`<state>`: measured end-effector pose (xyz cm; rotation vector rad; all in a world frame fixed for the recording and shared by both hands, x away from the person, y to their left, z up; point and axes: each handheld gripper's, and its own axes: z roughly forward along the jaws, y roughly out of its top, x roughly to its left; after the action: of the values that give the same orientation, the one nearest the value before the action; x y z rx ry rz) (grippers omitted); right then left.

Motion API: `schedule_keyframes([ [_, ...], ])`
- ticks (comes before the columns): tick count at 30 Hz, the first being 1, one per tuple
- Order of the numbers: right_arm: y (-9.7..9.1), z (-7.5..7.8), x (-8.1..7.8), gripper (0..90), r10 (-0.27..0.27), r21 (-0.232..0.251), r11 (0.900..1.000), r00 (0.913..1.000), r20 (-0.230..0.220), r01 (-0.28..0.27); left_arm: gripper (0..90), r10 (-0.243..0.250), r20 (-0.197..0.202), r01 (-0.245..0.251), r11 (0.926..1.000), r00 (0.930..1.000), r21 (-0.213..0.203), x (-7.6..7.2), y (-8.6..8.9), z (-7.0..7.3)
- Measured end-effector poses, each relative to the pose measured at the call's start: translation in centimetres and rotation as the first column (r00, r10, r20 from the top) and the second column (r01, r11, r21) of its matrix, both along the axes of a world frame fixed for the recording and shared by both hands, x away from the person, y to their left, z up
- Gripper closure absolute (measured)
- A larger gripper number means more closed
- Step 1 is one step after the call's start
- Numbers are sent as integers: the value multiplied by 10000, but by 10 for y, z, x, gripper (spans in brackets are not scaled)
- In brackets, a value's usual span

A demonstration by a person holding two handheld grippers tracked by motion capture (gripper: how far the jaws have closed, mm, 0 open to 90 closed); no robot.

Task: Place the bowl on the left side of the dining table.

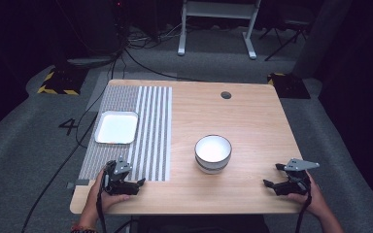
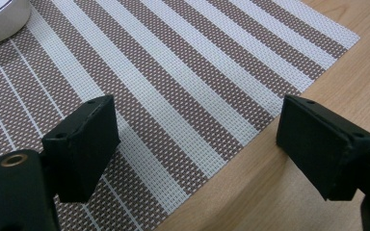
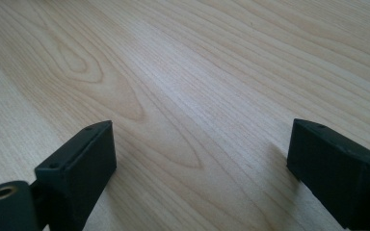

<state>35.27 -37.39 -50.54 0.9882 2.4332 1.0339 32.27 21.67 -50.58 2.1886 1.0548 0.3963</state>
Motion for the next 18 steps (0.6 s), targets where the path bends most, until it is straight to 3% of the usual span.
schedule_keyframes([
  [9,0,0,0,101,14,3,10000,10000,1,-14,149,69,-99,-69,10000,9999,-57,0,-1,0],
  [13,0,0,0,101,12,3,10000,10000,0,-12,159,212,-140,-212,9998,9997,19,1,-2,1],
  [14,0,0,0,101,13,3,10000,10000,-3,-13,164,311,-97,-308,9992,9995,238,1,-3,3],
  [18,0,0,0,101,15,2,10000,10000,1,-15,170,202,-96,-200,9996,9997,191,-1,-8,7],
])
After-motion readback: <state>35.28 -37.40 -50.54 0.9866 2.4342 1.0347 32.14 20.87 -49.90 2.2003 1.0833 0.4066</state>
